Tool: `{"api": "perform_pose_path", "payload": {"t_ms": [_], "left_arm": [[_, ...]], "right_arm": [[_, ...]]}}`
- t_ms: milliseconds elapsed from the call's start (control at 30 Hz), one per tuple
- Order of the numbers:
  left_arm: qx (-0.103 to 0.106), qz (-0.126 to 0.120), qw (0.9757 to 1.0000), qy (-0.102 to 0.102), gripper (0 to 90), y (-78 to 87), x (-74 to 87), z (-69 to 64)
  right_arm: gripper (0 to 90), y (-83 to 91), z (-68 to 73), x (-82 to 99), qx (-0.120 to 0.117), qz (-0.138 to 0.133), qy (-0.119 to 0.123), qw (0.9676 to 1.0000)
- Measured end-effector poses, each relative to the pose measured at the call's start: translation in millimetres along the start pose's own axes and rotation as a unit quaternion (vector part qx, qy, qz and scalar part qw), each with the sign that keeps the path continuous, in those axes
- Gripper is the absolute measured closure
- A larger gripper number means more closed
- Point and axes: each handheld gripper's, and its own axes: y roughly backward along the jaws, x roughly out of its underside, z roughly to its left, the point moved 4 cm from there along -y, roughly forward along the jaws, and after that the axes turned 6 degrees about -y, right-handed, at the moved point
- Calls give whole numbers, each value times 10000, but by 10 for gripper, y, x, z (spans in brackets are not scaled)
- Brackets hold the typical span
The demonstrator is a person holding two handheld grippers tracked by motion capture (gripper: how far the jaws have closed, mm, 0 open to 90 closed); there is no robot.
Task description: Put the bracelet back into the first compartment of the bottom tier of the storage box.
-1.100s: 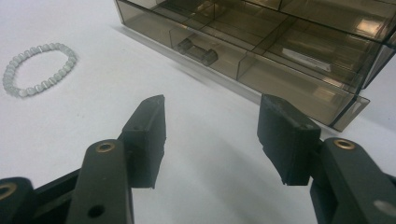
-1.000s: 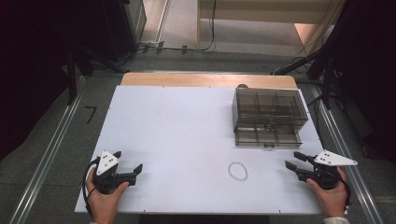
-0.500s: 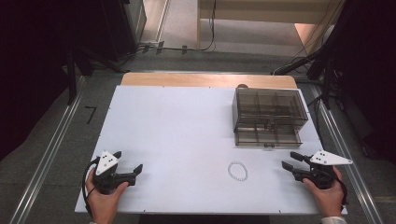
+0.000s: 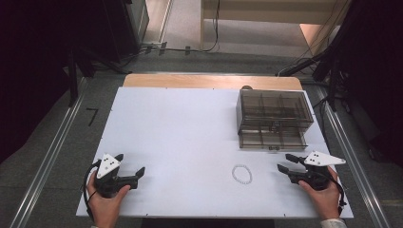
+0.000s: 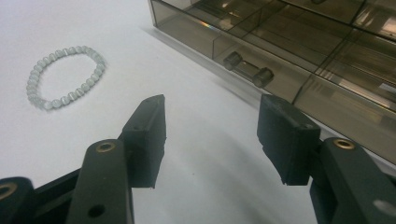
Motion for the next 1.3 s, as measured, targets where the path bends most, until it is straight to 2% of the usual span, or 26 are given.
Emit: {"api": "perform_pose_path", "payload": {"t_ms": [800, 1067, 1300], "left_arm": [[6, -25, 10000, 10, 68, 2, 0, -3], [15, -36, 10000, 18, 68, 4, -1, -3], [39, -41, 10000, 19, 68, 6, 0, -1]], "right_arm": [[414, -241, 241, -133, -276, 85, 196, 9994], [416, -370, 365, -214, -405, 83, 274, 9988], [417, -416, 406, -242, -454, 85, 287, 9985]]}}
